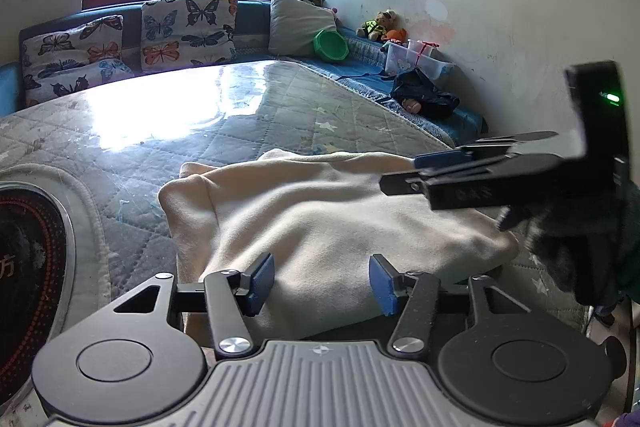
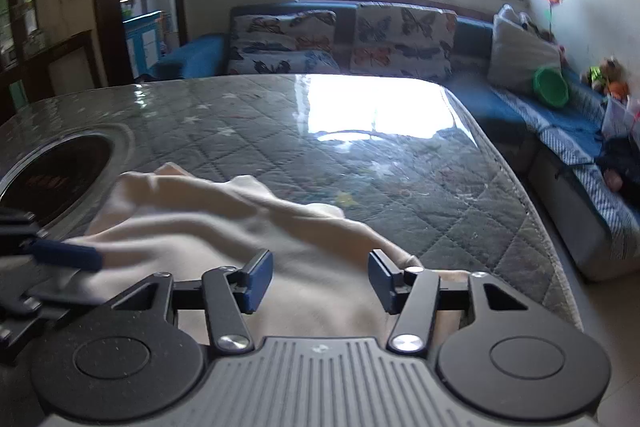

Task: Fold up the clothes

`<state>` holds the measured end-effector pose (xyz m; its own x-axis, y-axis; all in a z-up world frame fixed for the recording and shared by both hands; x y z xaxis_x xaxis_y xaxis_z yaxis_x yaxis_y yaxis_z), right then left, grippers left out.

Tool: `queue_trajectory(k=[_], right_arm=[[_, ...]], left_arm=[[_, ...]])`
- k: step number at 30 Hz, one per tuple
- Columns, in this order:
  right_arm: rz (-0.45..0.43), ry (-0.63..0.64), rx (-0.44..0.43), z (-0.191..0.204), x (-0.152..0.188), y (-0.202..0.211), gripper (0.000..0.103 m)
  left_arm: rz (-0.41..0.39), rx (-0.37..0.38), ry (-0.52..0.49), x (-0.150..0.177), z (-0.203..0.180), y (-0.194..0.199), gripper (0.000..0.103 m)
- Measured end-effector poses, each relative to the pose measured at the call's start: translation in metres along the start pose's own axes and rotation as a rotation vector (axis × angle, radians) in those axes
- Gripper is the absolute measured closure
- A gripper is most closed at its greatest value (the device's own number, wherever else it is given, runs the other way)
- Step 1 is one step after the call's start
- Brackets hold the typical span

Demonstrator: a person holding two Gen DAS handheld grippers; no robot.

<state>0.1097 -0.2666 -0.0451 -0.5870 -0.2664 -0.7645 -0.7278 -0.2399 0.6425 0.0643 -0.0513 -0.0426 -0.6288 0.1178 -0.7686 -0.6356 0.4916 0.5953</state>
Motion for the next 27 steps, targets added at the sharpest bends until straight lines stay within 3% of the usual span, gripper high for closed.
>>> queue_trajectory(k=[10, 17, 22, 27], right_arm=[[-0.009, 0.082, 0.041, 0.026, 0.038, 0.033, 0.039], [-0.048, 0.033, 0.062, 0.025, 0.039, 0.051, 0.022], [-0.075, -0.002, 0.076, 0.022, 0.043, 0.064, 0.017], [-0.098, -0.039, 0.095, 0.022, 0.047, 0.074, 0.004]], left_arm=[[0.012, -0.025, -0.023, 0.004, -0.004, 0.002, 0.04], [0.014, -0.038, -0.029, 0.009, -0.008, 0.01, 0.031], [0.013, -0.044, -0.035, 0.013, -0.011, 0.018, 0.024], [0.0, -0.064, -0.04, 0.017, -0.013, 0.027, 0.012]])
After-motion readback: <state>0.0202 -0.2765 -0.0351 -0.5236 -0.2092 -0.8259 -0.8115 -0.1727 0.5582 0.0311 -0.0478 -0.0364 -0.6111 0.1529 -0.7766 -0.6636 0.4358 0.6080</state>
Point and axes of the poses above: each gripper's, at about its wrist camera, not at the fingertips, and y roughly against the way its jaws point, z to its left, x to its underside, the point moved 6 cm from there along -y, roughly the way its jaws point, and after that the axes turned 4 degrees about x, right-handed, at the moved point
